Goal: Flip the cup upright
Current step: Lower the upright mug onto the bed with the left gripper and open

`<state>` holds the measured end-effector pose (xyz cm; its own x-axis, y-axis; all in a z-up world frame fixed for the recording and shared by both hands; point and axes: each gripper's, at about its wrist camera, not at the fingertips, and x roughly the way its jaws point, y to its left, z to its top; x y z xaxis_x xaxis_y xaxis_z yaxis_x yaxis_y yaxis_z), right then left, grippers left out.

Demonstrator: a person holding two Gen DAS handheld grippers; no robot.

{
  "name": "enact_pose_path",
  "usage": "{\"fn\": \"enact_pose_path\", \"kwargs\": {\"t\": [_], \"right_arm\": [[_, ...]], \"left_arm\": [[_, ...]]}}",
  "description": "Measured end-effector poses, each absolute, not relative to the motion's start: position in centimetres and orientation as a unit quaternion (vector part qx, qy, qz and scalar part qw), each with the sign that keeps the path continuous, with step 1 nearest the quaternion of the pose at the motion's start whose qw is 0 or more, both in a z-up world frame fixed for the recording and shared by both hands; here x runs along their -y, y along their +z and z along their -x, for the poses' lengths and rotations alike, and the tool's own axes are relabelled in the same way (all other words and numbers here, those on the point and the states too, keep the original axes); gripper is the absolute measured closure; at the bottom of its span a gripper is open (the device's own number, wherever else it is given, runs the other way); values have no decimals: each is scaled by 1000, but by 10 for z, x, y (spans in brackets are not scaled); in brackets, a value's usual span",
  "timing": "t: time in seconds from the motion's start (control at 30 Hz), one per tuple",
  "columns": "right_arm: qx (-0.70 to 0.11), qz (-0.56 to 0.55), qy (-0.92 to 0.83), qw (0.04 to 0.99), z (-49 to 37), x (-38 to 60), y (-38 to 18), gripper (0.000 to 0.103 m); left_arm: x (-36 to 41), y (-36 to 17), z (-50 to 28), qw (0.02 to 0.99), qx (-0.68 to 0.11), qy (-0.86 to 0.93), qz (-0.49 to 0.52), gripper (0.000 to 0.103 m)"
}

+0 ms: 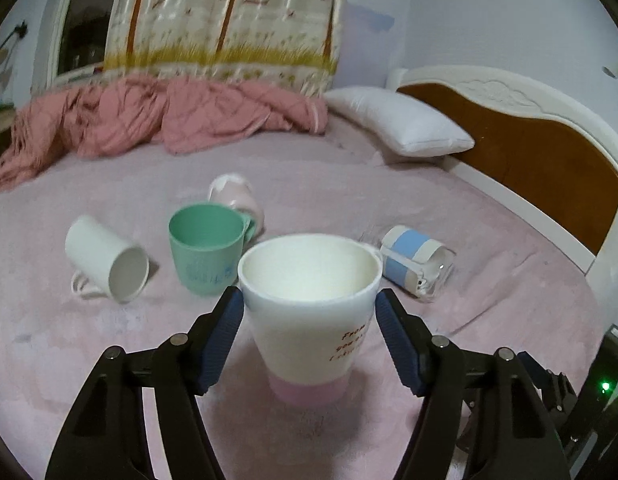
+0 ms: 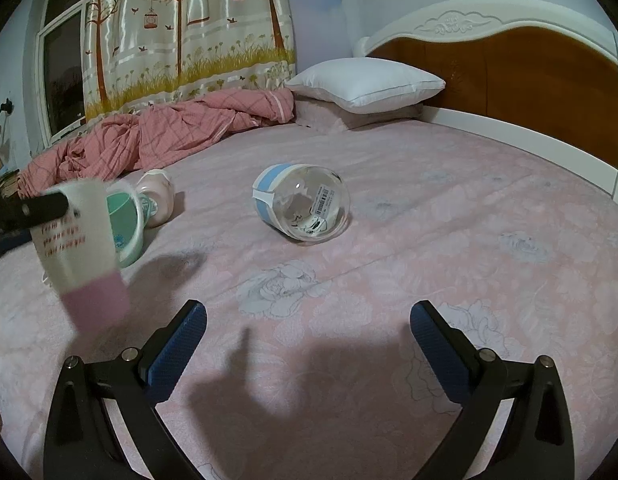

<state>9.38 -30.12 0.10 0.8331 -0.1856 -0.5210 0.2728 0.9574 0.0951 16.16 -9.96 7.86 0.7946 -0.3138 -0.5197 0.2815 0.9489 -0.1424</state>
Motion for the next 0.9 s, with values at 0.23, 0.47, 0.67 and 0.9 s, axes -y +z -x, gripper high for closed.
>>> {"fn": "enact_pose_path", "kwargs": {"t": [0.23, 0.47, 0.67, 0.9], "right_arm": [[-264, -84, -118, 954, -94, 299, 1, 0], [-259, -74, -83, 959, -95, 294, -2, 0], [-247, -46, -45, 967, -91, 277, 2, 0], [-238, -25, -4, 971, -87, 263, 5, 0]], "left_arm": [[97, 47, -152, 943, -291, -158, 20, 37], [90, 60, -123, 958, -228, -170, 17, 17], [79, 82, -104, 970, -185, -160, 15, 3], [63, 82, -74, 980, -155, -119, -24, 0]]}}
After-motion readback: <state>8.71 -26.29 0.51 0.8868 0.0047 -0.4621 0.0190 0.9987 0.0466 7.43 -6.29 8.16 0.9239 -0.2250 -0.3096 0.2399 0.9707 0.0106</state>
